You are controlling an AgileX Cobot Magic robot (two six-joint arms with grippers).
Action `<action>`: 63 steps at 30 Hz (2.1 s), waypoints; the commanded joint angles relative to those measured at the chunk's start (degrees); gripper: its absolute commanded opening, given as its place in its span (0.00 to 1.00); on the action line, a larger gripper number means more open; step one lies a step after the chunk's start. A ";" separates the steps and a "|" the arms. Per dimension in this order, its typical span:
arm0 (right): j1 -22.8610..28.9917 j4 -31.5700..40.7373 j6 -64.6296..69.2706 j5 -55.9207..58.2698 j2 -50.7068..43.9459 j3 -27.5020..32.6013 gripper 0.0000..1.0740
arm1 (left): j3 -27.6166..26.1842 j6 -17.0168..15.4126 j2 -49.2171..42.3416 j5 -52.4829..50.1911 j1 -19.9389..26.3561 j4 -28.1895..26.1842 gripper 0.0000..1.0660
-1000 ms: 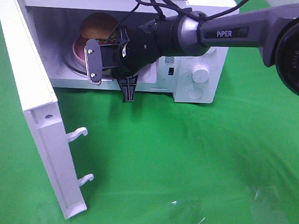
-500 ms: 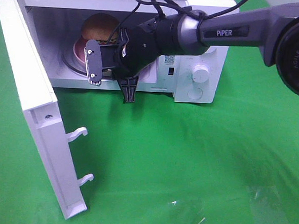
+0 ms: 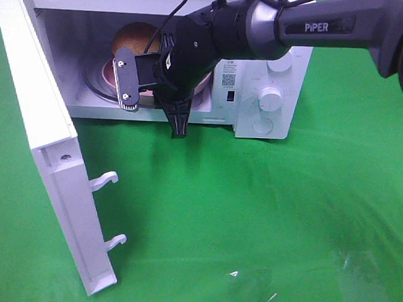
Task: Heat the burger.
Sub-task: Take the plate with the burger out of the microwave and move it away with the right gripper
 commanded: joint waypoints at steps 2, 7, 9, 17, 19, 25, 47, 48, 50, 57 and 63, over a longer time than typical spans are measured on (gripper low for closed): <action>0.00 -1.72 -2.29 -6.53 -5.44 5.79 0.00 | 0.11 -0.06 -1.09 -0.40 0.06 -0.06 0.92; 0.00 -1.72 -2.92 -9.63 -7.62 9.34 0.00 | 0.11 -0.06 -1.09 -0.40 0.06 -0.06 0.92; 0.00 -2.01 -2.92 -13.24 -10.60 13.69 0.00 | 0.11 -0.06 -1.09 -0.40 0.06 -0.06 0.92; 0.00 -2.69 -3.15 -16.21 -14.95 20.34 0.00 | 0.11 -0.06 -1.09 -0.40 0.06 -0.06 0.92; 0.00 -3.04 -3.15 -16.90 -15.70 21.31 0.00 | 0.11 -0.06 -1.09 -0.40 0.06 -0.06 0.92; 0.00 -3.21 -3.15 -21.54 -20.91 30.54 0.00 | 0.11 -0.06 -1.09 -0.40 0.06 -0.06 0.92; 0.00 -2.81 -2.69 -25.95 -32.60 49.05 0.00 | 0.11 -0.06 -1.09 -0.40 0.06 -0.06 0.92; 0.06 -2.81 -2.64 -25.84 -33.69 50.48 0.00 | 0.11 -0.06 -1.09 -0.40 0.06 -0.06 0.92; 0.34 -2.75 -2.64 -25.84 -34.26 51.28 0.00 | 0.11 -0.06 -1.09 -0.40 0.06 -0.06 0.92; 2.75 -1.09 -2.64 -25.73 -37.47 55.58 0.00 | 0.11 -0.06 -1.09 -0.40 0.06 -0.06 0.92; 3.38 0.23 -2.64 -24.69 -40.34 58.44 0.00 | 0.11 -0.06 -1.09 -0.40 0.06 -0.06 0.92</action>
